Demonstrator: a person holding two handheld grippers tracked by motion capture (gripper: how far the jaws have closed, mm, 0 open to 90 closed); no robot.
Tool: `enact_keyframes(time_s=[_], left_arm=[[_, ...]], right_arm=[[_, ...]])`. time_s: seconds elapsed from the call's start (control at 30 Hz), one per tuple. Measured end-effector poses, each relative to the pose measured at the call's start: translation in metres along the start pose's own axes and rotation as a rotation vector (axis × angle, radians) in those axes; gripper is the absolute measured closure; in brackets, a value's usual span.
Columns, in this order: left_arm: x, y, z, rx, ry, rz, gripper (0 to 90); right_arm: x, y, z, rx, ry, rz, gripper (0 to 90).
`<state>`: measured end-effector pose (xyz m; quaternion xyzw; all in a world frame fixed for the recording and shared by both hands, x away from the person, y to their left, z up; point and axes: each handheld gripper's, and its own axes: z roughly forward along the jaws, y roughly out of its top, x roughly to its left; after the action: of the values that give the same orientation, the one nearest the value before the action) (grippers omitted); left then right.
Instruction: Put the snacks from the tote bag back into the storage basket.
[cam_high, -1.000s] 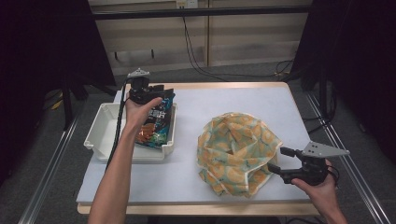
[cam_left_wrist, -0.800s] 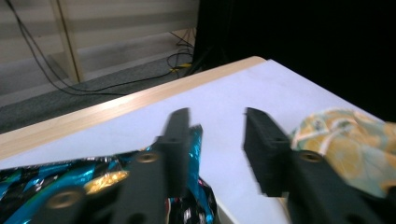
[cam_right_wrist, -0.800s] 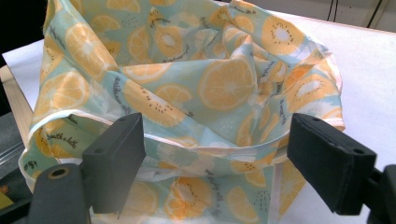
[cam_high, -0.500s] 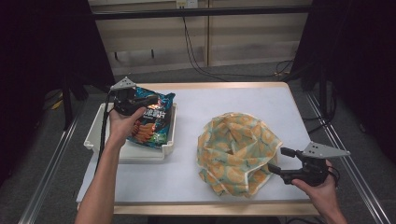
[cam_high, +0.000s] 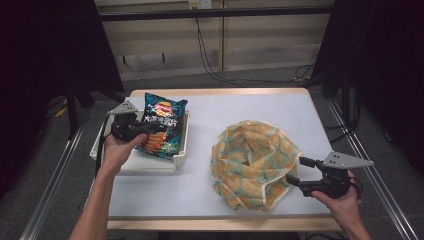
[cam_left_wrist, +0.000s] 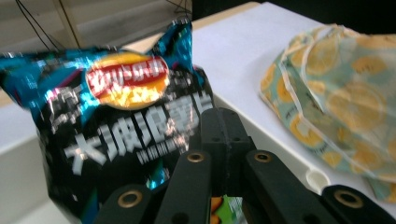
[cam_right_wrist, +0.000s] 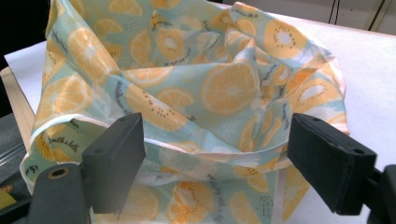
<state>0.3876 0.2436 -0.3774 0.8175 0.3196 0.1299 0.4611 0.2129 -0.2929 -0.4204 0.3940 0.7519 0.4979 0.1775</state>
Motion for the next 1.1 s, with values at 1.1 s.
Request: enact_keyframes(time_s=[1.1], left_arm=[[0.015, -0.058, 0.050, 0.133, 0.026, -0.065, 82.8]], right_arm=[[-0.002, -0.005, 0.000, 0.015, -0.010, 0.006, 18.9]])
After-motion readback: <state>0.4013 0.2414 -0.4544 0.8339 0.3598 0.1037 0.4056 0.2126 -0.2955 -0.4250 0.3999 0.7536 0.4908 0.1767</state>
